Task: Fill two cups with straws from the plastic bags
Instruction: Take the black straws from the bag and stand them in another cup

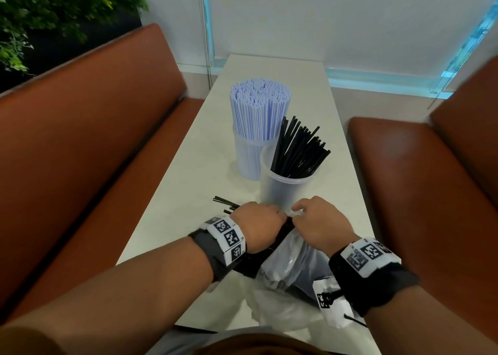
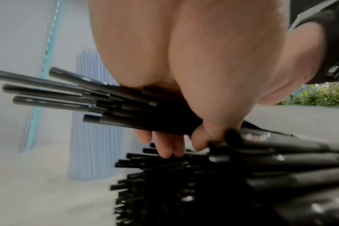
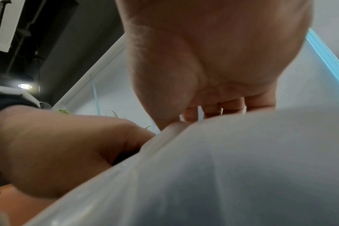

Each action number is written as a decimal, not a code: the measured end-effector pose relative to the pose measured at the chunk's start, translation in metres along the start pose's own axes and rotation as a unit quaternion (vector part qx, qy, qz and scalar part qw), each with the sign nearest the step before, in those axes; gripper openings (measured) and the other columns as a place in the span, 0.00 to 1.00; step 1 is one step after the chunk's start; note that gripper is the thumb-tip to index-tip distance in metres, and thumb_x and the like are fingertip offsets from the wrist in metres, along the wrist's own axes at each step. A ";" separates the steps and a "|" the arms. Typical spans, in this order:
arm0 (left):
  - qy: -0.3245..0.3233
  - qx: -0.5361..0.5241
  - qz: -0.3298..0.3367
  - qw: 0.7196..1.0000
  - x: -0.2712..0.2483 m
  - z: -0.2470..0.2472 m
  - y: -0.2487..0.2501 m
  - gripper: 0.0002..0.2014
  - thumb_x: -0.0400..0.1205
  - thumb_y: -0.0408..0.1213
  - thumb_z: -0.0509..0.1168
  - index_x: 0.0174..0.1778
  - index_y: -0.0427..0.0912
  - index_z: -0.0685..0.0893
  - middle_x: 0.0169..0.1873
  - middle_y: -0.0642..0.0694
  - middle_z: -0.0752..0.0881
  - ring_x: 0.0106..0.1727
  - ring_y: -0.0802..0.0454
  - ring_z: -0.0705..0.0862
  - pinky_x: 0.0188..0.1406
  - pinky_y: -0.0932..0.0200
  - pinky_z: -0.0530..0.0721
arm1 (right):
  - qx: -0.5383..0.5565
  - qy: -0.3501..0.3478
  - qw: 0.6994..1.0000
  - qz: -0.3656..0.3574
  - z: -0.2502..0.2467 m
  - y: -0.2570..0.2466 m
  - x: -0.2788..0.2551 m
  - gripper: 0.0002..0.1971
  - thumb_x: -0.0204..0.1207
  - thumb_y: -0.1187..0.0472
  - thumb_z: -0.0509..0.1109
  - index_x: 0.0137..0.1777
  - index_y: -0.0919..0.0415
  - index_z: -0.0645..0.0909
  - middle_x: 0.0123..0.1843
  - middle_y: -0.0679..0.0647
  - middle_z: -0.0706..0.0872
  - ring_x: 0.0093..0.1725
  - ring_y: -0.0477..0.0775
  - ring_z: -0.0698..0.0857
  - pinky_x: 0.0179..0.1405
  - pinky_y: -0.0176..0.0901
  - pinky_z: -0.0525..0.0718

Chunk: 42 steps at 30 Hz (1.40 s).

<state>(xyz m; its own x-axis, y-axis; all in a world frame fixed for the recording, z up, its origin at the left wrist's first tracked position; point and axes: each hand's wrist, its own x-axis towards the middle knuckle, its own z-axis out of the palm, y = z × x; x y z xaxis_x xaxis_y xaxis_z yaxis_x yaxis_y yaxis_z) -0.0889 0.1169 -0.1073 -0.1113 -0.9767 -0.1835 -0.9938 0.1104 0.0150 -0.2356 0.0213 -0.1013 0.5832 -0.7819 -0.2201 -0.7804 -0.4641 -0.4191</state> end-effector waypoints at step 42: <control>0.472 -0.716 0.036 0.512 -0.027 -0.119 -0.024 0.09 0.80 0.29 0.70 0.43 0.50 0.84 0.33 0.45 0.83 0.35 0.47 0.84 0.44 0.55 0.85 | 0.715 0.016 0.694 0.087 -0.026 -0.063 -0.008 0.28 0.89 0.40 0.55 0.63 0.63 0.84 0.60 0.64 0.90 0.62 0.65 0.89 0.68 0.60 0.83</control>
<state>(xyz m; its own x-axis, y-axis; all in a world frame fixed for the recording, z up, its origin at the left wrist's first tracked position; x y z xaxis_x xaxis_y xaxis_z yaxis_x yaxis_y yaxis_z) -0.0628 0.1191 0.0139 0.5715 -0.7074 0.4158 0.1047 0.5654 0.8181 -0.1966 0.0456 -0.0501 0.4848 -0.7939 -0.3671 0.1961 0.5077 -0.8389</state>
